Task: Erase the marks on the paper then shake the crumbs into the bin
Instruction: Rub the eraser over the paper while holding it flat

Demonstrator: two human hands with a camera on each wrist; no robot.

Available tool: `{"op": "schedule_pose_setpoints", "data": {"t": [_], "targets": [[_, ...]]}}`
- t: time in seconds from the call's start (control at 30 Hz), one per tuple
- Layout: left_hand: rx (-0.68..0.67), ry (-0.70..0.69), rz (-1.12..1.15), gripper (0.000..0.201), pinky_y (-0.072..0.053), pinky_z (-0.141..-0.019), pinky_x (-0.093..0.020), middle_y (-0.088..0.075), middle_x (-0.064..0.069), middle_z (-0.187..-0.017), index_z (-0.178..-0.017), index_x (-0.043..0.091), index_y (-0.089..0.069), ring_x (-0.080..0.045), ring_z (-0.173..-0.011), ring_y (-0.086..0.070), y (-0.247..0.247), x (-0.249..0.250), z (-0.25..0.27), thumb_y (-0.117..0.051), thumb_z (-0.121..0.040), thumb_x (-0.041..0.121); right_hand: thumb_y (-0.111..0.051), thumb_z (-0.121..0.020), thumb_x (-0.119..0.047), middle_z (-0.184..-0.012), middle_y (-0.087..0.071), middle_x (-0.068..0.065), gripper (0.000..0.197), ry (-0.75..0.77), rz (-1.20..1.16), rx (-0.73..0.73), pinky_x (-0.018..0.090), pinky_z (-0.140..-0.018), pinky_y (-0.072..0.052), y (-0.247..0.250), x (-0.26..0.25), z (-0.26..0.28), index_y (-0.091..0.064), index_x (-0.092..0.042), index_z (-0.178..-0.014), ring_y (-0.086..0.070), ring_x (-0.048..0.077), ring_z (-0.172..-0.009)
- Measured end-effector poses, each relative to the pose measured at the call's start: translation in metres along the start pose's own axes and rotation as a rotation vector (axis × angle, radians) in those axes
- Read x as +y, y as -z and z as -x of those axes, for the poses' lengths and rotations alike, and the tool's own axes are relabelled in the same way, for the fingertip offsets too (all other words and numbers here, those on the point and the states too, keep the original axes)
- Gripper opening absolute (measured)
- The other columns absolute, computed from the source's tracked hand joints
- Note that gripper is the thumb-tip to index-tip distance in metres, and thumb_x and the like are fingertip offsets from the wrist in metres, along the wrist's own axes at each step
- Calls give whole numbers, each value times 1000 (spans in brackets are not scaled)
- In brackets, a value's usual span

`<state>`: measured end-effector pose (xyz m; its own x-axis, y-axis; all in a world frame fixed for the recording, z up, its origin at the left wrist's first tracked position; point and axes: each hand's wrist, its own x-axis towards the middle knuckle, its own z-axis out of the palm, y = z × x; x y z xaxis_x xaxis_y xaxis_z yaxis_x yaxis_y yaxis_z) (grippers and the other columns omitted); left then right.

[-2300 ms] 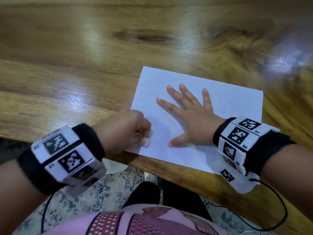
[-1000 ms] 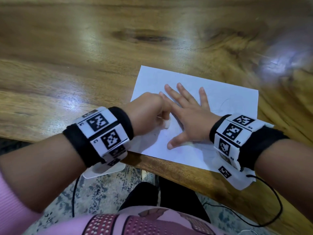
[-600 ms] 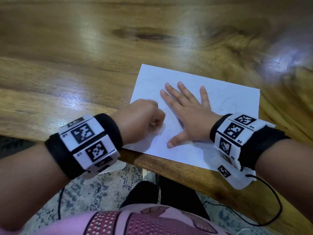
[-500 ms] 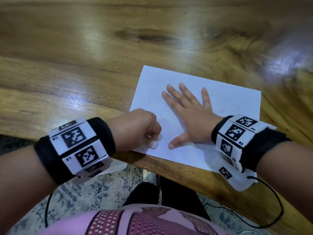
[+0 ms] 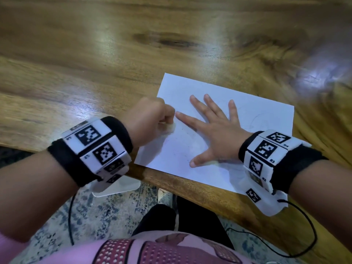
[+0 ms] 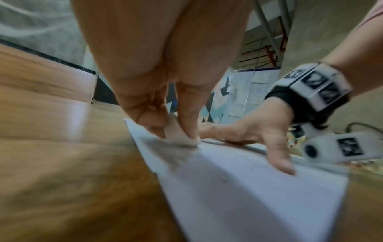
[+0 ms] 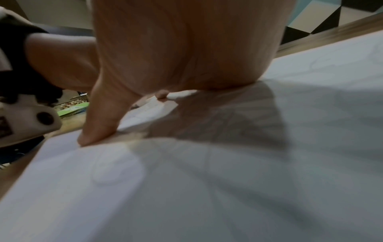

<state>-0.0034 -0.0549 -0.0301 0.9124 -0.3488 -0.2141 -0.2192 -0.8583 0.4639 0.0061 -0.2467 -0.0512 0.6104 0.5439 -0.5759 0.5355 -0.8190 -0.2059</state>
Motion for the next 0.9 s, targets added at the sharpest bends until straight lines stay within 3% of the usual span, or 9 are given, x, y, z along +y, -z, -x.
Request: {"op": "schedule_pose_setpoints", "data": {"t": [0.13, 0.2, 0.3, 0.4, 0.53, 0.6, 0.7, 0.8, 0.9], "targets": [[-275, -20, 39, 8, -33, -58, -14, -63, -1, -76, -72, 13, -66, -18, -72, -55, -6, -4, 26, -70, -72, 20, -63, -62, -76, -145, 44, -11, 116, -5, 3, -4, 64, -103, 22, -1, 1, 0, 21, -55, -138, 43, 15, -132], [-203, -5, 43, 7, -30, -54, -15, -59, 0, -77, -76, 13, -68, -17, -74, -53, -3, -3, 18, -70, -73, 18, -62, -62, -76, -145, 45, -11, 115, -9, 5, -11, 64, -103, 22, 0, 2, 0, 22, -55, -138, 44, 15, -131], [-9, 15, -11, 9, -20, -55, -27, -55, -5, -79, -79, 10, -66, -21, -72, -48, 2, 0, -4, -68, -74, 17, -61, -62, -77, -145, 45, -11, 115, -11, 18, -17, 64, -103, 22, -1, 1, -1, 23, -55, -137, 44, 16, -131], [-79, -16, -5, 13, -25, -51, -26, -59, -8, -72, -70, 9, -63, -24, -67, -48, -1, -3, 5, -67, -75, 21, -63, -61, -76, -145, 44, -11, 117, -8, 11, -20, 63, -102, 24, -1, 0, -1, 23, -55, -138, 44, 15, -131], [-235, 5, 63, 8, -33, -58, -15, -60, -5, -77, -74, 12, -65, -20, -72, -54, -2, -2, 22, -68, -74, 20, -62, -62, -76, -145, 45, -11, 116, -14, 14, -22, 64, -102, 23, -1, 0, -1, 24, -54, -137, 45, 16, -130], [-189, 42, 92, 7, -34, -59, -12, -60, -4, -78, -77, 12, -67, -16, -69, -53, 1, -3, 15, -68, -74, 17, -59, -62, -78, -145, 44, -10, 115, -11, 4, -18, 65, -101, 23, -1, -1, -1, 23, -54, -138, 45, 17, -130], [-90, 143, 232, 9, -41, -61, -23, -64, -4, -75, -79, 15, -64, -15, -65, -53, 7, -7, 1, -69, -75, 21, -59, -61, -79, -146, 43, -9, 115, -35, -31, -7, 66, -101, 22, 0, -1, 0, 21, -53, -139, 45, 19, -131], [-69, 189, 295, 12, -38, -57, -21, -59, 1, -75, -86, 17, -58, -12, -63, -49, 7, -4, -10, -65, -79, 23, -62, -62, -77, -146, 43, -9, 118, -55, -26, -22, 68, -102, 19, 3, 0, 2, 22, -51, -140, 44, 19, -132], [-32, 213, 262, 11, -37, -58, -22, -59, -4, -84, -90, 16, -55, -18, -73, -52, 6, -1, -15, -61, -82, 21, -64, -60, -76, -145, 45, -4, 124, -69, -17, -63, 70, -102, 15, 7, -4, 6, 26, -46, -140, 44, 22, -131]]}}
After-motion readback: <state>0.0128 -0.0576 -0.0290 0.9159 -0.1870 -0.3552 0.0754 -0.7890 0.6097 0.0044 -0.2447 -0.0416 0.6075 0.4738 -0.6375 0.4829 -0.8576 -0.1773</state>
